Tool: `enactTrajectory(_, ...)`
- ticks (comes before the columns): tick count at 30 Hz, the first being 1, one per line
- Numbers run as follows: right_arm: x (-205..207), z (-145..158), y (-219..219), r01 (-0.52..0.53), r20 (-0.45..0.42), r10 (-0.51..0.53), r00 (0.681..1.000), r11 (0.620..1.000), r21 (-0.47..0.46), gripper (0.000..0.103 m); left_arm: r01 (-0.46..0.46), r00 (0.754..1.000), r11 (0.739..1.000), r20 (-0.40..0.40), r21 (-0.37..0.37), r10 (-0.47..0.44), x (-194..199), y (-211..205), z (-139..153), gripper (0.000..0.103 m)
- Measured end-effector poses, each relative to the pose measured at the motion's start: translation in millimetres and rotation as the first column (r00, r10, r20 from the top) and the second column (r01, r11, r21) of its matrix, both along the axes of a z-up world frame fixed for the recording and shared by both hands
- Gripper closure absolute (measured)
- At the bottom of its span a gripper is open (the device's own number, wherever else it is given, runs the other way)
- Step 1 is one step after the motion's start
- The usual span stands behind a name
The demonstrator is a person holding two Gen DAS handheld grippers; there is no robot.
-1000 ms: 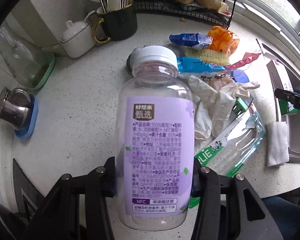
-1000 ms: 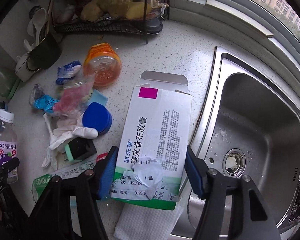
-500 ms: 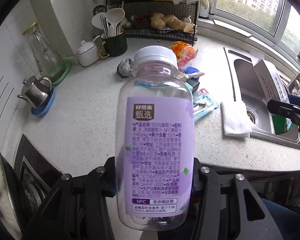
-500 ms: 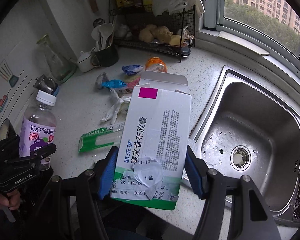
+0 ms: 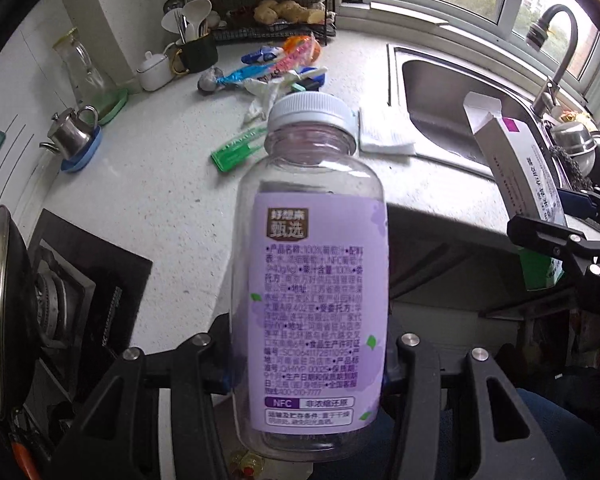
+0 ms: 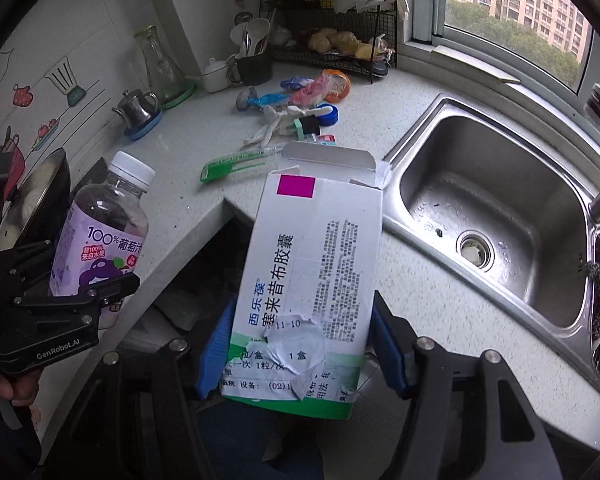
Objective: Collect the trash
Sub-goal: 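Lift the bottle and box and carry both down over the red bin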
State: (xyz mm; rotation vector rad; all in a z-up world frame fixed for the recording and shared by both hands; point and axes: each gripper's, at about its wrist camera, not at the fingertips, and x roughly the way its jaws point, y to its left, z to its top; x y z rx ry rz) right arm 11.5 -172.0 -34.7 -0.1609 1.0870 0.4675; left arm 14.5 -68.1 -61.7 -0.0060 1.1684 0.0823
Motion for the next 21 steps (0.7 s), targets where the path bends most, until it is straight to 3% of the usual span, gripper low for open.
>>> enactTrajectory(11,-40,-67,2,0.04,-0.179,-0.048,0.983,0.998,-0.05,0.042,0.098,0.982,0.994,-0.159,-0.039,-0.103,-24,-27,-67,0.056)
enactTrajectory(21,-49,-159,5,0.067,-0.285,-0.092,0.954,0.993,-0.094,0.042,0.111,0.949,0.992,-0.288,-0.066,-0.125,-24,-24,-177,0.056)
